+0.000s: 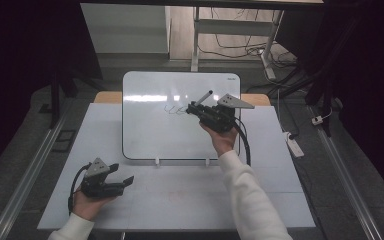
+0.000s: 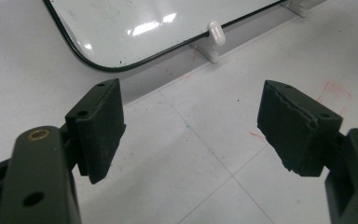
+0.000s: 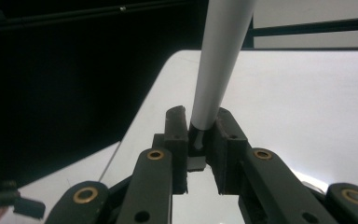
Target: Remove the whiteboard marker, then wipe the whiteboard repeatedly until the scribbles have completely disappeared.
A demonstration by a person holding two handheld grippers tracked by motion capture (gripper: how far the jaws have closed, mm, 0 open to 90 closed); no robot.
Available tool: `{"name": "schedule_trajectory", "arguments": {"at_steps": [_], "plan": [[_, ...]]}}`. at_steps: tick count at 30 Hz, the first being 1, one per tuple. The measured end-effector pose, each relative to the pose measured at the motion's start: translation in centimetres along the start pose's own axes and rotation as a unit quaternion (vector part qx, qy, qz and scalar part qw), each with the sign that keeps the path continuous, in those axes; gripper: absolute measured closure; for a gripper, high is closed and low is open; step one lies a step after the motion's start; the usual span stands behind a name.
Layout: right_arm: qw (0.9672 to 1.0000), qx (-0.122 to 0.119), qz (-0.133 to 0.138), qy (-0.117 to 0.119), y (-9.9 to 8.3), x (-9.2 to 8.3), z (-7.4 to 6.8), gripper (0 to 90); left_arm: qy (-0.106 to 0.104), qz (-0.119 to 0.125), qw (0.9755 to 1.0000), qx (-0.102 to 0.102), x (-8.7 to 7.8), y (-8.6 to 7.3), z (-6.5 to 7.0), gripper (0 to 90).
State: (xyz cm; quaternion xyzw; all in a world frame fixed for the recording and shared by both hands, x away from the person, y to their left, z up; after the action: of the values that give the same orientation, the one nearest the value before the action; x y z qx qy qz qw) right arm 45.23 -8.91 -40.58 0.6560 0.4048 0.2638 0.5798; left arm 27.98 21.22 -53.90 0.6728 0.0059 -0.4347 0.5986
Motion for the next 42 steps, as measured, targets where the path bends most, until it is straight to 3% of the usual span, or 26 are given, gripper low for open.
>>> {"name": "schedule_trajectory", "arguments": {"at_steps": [7,9,16,28,33,38,41,42], "plan": [[0.9999,-0.007,-0.008,-0.002,0.4,2.8,-0.1,78.0,0.005,0.003,1.0000,-0.003,0.0,0.0,0.0,23.3],[0.9998,-0.012,-0.015,-0.010,0.5,4.1,0.2,78.0,0.004,0.002,1.0000,-0.004,0.0,0.0,-0.1,23.3],[0.9994,-0.008,-0.025,-0.022,0.0,6.4,1.2,77.9,0.005,0.000,1.0000,-0.004,0.2,0.0,-0.1,23.3],[0.9987,0.001,-0.046,-0.021,-1.7,8.6,1.5,78.0,0.003,-0.001,1.0000,-0.001,0.3,0.0,-0.2,23.3],[0.9987,-0.004,-0.044,-0.027,-1.6,9.6,1.3,78.0,0.004,-0.002,1.0000,-0.002,0.3,-0.1,-0.2,23.3],[0.9963,-0.031,-0.080,-0.005,-2.8,10.1,0.2,78.0,0.003,-0.002,1.0000,-0.003,0.3,-0.1,-0.3,23.3],[0.9958,-0.041,-0.081,-0.010,-2.5,10.0,0.3,78.1,0.003,-0.001,1.0000,-0.001,0.3,-0.1,-0.2,23.3],[0.9962,-0.041,-0.073,-0.022,-2.2,9.9,0.6,78.1,0.003,-0.001,1.0000,-0.001,0.2,-0.1,-0.2,23.4]]}}
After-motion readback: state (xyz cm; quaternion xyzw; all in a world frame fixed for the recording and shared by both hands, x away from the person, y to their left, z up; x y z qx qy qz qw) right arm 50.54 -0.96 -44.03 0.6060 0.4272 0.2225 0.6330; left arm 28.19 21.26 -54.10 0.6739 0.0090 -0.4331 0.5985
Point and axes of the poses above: each handheld gripper's, and its own axes: x roughly forward along the jaws, y roughly out of its top, z roughly to its right, the point moved 4 cm from there along x, roughly forward along the jaws, and after that the axes turned 2 degrees about x, right-handed, at the moved point
